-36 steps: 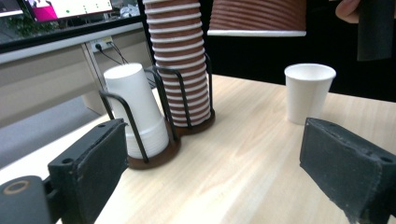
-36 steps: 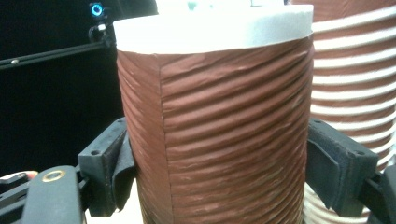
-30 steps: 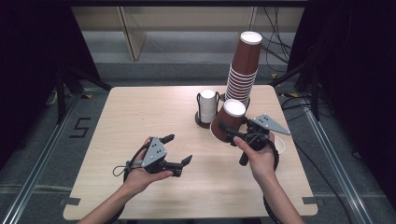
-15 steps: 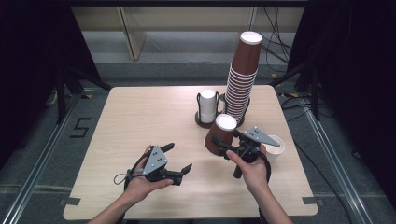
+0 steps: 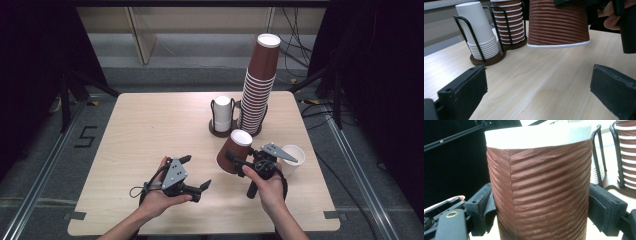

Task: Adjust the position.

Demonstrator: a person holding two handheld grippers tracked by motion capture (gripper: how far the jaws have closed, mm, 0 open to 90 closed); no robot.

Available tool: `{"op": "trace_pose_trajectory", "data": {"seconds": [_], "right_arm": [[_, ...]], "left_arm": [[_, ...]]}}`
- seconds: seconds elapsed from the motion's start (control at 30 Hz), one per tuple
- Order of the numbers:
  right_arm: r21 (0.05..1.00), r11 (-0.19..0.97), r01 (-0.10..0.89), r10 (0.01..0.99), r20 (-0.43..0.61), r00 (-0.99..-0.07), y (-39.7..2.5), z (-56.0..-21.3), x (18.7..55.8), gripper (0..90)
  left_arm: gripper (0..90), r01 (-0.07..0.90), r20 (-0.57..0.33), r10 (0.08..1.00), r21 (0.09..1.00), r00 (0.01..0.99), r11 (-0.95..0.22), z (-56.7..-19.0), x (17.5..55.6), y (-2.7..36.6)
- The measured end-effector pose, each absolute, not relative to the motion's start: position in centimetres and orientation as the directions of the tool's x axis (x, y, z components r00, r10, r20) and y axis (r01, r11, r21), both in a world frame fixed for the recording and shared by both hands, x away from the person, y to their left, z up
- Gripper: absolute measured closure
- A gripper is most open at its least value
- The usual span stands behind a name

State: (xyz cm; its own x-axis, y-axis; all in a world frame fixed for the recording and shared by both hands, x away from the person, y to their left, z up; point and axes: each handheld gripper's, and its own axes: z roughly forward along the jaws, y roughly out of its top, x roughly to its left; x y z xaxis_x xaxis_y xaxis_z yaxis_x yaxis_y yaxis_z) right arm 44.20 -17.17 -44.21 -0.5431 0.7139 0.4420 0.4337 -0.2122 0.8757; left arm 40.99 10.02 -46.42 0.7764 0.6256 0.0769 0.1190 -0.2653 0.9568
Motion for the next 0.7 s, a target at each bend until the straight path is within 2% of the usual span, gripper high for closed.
{"op": "trace_pose_trajectory", "data": {"seconds": [0.4,0.53,0.6,0.7], "right_arm": [[0.806,-0.288,0.517,0.638,0.565,-0.524,-16.5,-44.9,44.3,18.7],[0.770,-0.310,0.557,0.608,0.611,-0.507,-16.3,-45.5,44.4,18.7],[0.723,-0.339,0.601,0.579,0.664,-0.473,-16.2,-45.7,44.3,18.7],[0.733,-0.339,0.590,0.576,0.658,-0.486,-16.4,-46.1,44.6,18.7]], "left_arm": [[0.0,0.085,0.108,0.596,0.955,0.795,-0.286,-46.7,40.6,8.7],[0.0,0.096,0.099,0.589,0.952,0.802,-0.291,-46.8,40.8,8.1],[0.0,0.099,0.096,0.584,0.951,0.806,-0.292,-46.7,41.0,7.9],[0.0,0.120,0.069,0.581,0.952,0.811,-0.281,-46.6,41.5,7.5]]}}
